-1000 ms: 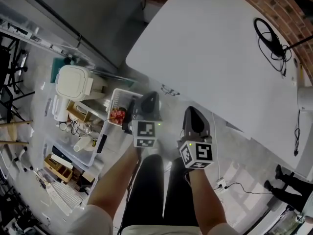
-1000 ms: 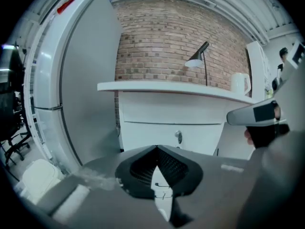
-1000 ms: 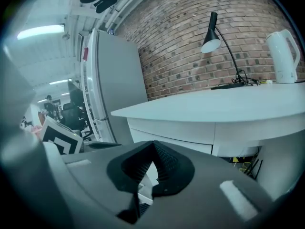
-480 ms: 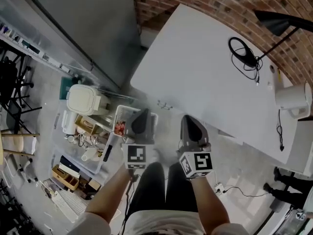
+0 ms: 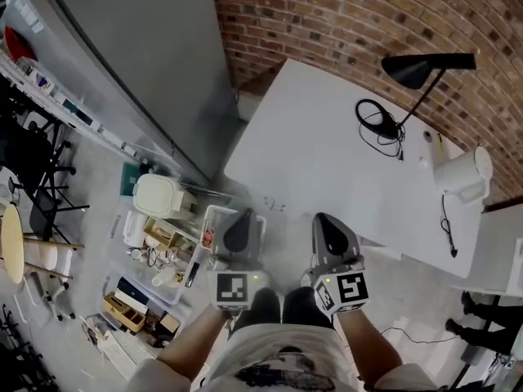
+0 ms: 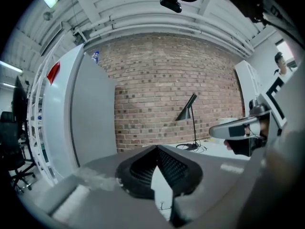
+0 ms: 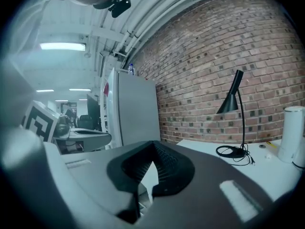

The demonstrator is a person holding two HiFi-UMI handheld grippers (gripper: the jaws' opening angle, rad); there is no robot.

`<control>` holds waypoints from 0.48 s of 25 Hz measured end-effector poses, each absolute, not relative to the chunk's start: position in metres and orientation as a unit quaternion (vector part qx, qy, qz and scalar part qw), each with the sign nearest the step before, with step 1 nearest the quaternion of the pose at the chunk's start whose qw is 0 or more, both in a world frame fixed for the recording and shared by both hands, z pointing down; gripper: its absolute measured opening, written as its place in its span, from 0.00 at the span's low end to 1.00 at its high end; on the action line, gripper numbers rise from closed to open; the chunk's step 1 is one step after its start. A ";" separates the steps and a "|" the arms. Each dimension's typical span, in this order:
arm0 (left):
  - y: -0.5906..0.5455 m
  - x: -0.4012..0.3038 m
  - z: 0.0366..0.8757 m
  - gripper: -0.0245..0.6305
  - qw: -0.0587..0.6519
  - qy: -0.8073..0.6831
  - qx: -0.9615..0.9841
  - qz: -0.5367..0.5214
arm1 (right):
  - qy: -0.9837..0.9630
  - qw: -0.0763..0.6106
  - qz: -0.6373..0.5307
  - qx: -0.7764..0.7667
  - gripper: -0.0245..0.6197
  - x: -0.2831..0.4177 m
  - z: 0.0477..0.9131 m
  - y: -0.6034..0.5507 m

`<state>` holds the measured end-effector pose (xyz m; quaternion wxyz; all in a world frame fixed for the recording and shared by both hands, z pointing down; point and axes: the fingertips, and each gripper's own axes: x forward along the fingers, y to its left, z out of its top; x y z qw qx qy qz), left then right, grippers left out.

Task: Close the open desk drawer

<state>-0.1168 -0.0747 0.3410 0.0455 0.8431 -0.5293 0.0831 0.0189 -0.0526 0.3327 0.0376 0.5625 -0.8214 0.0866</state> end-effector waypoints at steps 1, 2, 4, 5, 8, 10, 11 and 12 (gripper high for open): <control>-0.071 -0.114 0.330 0.07 0.043 -0.531 0.843 0.082 | -0.821 0.033 0.085 0.563 0.05 0.024 0.321 -0.050; -0.067 -0.110 0.319 0.07 0.042 -0.533 0.841 0.080 | -0.821 0.027 0.083 0.565 0.05 0.030 0.311 -0.047; -0.065 -0.101 0.297 0.07 0.035 -0.539 0.839 0.069 | -0.820 0.013 0.077 0.567 0.05 0.044 0.290 -0.045; -0.065 -0.096 0.286 0.07 0.026 -0.541 0.838 0.063 | -0.820 0.006 0.074 0.568 0.05 0.051 0.281 -0.044; -0.058 -0.081 0.259 0.07 0.006 -0.545 0.837 0.051 | -0.821 -0.008 0.066 0.567 0.05 0.066 0.259 -0.034; -0.051 -0.070 0.247 0.07 -0.009 -0.543 0.838 0.049 | -0.823 -0.013 0.061 0.564 0.05 0.077 0.247 -0.028; -0.048 -0.064 0.243 0.07 -0.009 -0.544 0.838 0.049 | -0.824 -0.015 0.061 0.563 0.05 0.083 0.242 -0.025; -0.045 -0.057 0.241 0.07 -0.007 -0.544 0.838 0.051 | -0.825 -0.016 0.060 0.562 0.05 0.089 0.238 -0.024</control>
